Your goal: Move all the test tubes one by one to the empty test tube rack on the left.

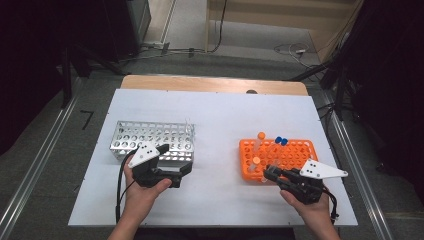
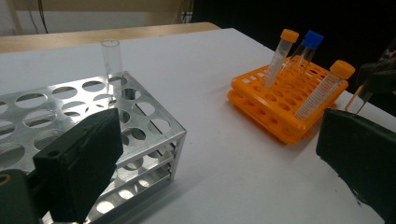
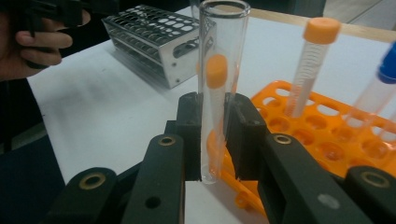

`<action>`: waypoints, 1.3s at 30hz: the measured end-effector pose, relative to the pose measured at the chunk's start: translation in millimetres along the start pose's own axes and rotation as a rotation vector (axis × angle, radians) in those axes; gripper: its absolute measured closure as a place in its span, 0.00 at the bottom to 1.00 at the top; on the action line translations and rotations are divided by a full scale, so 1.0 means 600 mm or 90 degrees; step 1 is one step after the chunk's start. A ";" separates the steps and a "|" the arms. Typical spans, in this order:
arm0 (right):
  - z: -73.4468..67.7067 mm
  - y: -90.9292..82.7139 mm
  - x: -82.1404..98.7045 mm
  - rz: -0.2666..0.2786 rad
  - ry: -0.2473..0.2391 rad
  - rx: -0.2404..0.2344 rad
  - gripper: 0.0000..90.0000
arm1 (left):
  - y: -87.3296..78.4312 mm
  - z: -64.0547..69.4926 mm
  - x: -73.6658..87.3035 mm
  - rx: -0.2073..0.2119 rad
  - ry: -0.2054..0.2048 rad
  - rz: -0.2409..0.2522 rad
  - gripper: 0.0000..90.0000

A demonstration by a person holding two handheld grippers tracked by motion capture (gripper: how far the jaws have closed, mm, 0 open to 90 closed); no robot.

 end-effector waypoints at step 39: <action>-0.113 0.096 0.009 -0.060 -0.073 -0.087 0.82 | 0.082 0.111 0.005 0.185 0.038 -0.029 0.32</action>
Point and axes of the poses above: each handheld gripper's, and its own axes: y roughly forward along the jaws, x roughly out of its underside, z roughly to its right, the point moved 3 cm from there along y, roughly forward along the jaws, and after that the axes turned 10 degrees about x, right-handed, at the moved point
